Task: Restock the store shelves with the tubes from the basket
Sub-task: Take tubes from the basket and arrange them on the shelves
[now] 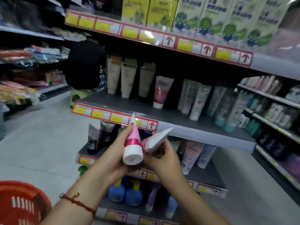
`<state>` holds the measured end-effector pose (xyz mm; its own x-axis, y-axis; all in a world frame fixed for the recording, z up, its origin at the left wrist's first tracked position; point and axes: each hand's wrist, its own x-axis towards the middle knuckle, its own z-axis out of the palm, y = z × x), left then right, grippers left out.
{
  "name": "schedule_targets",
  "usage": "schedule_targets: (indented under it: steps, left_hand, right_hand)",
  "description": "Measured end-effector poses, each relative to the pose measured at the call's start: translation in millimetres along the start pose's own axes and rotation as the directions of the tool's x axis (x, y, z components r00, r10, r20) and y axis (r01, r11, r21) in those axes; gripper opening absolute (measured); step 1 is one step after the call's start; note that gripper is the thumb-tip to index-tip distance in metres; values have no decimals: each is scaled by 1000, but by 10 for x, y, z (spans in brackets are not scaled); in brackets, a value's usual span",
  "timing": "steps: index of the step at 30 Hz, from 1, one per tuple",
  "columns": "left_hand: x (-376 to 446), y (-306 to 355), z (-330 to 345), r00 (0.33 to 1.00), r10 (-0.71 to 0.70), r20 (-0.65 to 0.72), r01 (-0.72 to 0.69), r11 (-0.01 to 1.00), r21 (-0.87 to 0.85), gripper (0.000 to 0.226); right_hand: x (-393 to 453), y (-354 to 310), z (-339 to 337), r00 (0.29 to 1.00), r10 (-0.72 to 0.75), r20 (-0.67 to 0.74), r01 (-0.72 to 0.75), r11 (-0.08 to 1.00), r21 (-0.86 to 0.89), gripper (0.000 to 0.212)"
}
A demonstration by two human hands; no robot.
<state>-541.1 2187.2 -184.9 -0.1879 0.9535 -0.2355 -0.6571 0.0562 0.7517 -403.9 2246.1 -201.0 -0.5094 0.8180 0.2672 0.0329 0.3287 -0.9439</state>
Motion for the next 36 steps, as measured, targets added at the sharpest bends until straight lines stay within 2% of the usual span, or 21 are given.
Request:
schedule_targets:
  steps: [3, 6, 10, 15, 19, 25, 27, 28, 30, 31, 32, 34, 36]
  left_hand:
    - [43, 215, 206, 992, 123, 15, -124, 989, 83, 59]
    - [137, 386, 240, 969, 236, -72, -222, 962, 159, 50]
    - [222, 435, 60, 964, 227, -136, -213, 971, 110, 55]
    - [283, 440, -62, 961, 242, -133, -232, 969, 85, 57]
    - [354, 453, -139, 961, 244, -127, -231, 966, 114, 61]
    - [380, 429, -189, 962, 234, -142, -209, 963, 172, 59]
    - [378, 417, -199, 962, 234, -144, -207, 962, 181, 55]
    - [372, 411, -199, 961, 235, -149, -207, 962, 178, 52]
    - [347, 398, -199, 958, 242, -156, -215, 961, 171, 45]
    - [330, 390, -199, 956, 249, -153, -223, 960, 169, 42]
    - [316, 379, -201, 956, 254, -148, -228, 958, 172, 41]
    - [296, 340, -197, 953, 272, -132, -242, 948, 204, 41]
    - [267, 288, -170, 946, 300, -122, -265, 934, 239, 40]
  right_hand:
    - [219, -287, -135, 998, -60, -17, 59, 997, -56, 42]
    - [644, -524, -241, 992, -90, -87, 80, 990, -114, 43]
    - [1430, -555, -367, 968, -74, -240, 37, 987, -155, 46]
    - [2151, -201, -474, 946, -2, -323, -132, 909, -394, 82]
    - [2313, 51, -502, 929, 82, -362, -247, 863, -440, 64]
    - [2335, 112, -503, 944, 48, -327, -222, 825, -520, 43]
    - [2171, -2, -476, 935, -49, -351, -152, 839, -522, 45]
    - [2033, -62, -447, 924, -152, -351, -70, 835, -546, 42]
    - [1656, -182, -319, 898, -345, -275, 102, 768, -632, 40]
    - [1448, -215, -230, 908, -363, -207, 154, 752, -641, 43]
    - [1217, -271, -127, 945, -302, -130, 169, 785, -597, 46]
    - [811, -353, 87, 997, -34, 68, 58, 919, -390, 42]
    - [573, -350, 219, 962, 107, 250, -52, 975, -218, 29]
